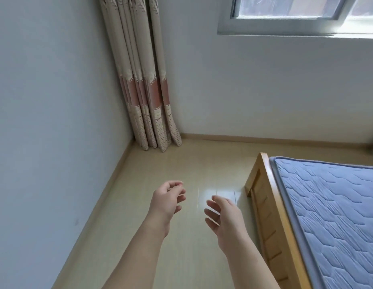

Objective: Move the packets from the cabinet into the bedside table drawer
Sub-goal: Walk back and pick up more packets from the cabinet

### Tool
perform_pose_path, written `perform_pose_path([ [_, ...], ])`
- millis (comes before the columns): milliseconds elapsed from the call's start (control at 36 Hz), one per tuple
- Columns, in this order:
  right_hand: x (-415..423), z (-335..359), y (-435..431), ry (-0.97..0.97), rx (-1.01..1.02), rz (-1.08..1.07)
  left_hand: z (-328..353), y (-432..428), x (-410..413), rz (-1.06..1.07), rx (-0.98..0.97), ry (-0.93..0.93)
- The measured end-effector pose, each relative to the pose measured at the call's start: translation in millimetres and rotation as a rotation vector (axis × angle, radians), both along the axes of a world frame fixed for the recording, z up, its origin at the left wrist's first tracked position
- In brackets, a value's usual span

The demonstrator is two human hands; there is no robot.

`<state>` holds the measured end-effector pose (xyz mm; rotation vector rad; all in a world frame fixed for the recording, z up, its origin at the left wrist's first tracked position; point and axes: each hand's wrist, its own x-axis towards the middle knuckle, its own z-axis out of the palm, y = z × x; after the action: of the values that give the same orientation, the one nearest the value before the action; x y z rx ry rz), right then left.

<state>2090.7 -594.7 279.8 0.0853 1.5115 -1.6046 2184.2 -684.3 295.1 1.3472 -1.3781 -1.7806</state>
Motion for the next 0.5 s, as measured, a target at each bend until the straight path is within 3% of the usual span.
perform_pose_path([
  [500,-316,10,-206,0.053,-0.002,-0.120,2,-208,-327,-0.148,0.032,0.051],
])
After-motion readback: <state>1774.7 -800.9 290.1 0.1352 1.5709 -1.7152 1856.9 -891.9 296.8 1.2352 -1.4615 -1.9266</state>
